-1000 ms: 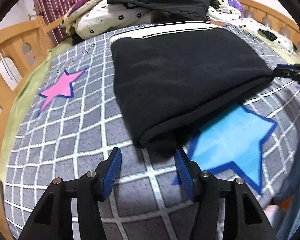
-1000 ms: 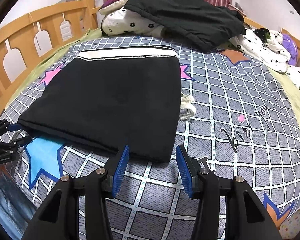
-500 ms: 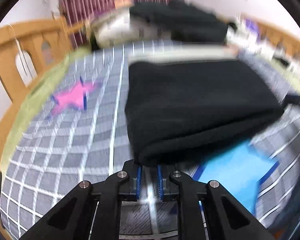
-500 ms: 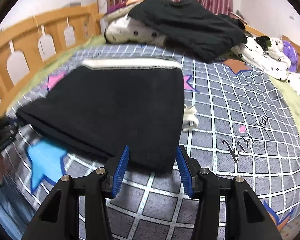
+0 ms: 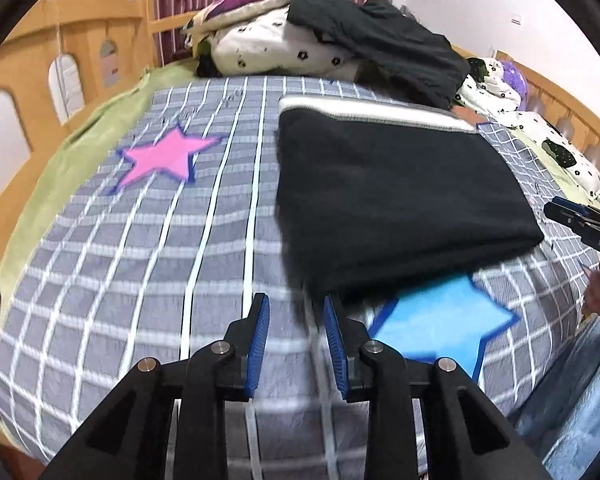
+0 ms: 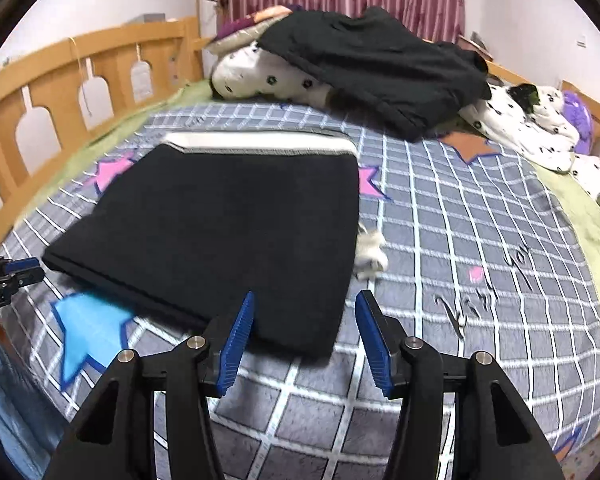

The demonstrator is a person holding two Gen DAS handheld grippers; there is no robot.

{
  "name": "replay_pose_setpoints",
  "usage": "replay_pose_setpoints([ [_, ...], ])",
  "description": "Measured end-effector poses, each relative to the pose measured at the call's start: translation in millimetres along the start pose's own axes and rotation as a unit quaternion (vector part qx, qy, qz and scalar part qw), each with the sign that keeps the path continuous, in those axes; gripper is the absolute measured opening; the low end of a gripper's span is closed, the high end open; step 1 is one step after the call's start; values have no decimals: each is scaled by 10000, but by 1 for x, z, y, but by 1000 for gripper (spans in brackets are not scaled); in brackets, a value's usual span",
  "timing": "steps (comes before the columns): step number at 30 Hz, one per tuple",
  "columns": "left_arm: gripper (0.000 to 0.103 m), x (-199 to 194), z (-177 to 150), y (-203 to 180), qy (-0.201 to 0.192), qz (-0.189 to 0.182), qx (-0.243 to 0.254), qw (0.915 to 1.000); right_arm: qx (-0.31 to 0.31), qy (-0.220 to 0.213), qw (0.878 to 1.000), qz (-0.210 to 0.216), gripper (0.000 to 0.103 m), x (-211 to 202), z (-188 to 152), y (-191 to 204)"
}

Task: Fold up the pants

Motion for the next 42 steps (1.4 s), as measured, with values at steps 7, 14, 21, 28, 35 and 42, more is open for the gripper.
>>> replay_pose_setpoints([
  [7, 42, 32, 36, -27, 103, -310, 177, 9993, 149, -123, 9995, 250, 49, 21, 24, 15],
  [14, 44, 32, 5, -30, 213, -288, 415, 9985, -559, 427, 9973, -216, 47, 49, -10, 38],
  [21, 47, 36, 57, -7, -18, -316, -16, 9995, -264, 46, 9996, 13, 48, 29, 12, 21],
  [28, 54, 82, 114, -12, -87, 79, 198, 9997, -506, -341, 9979, -222, 53, 56, 89, 26],
  [35, 54, 128, 150, -30, -11, 486, 619, 9969, -378, -185, 9988, -251, 53, 124, 145, 25],
  [42, 63, 151, 146, -20, 211, 513, 480, 9973, -58, -97, 9999, -114, 54, 163, 126, 8],
])
Point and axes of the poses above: each gripper's, at about its wrist camera, not at the fingertips, and x roughly the way its jaws point, y to its left, z to its top, the point moved 2 cm from there along x, roughly the way its jaws point, and after that the axes turned 11 degrees about -z, right-handed, at the moved point
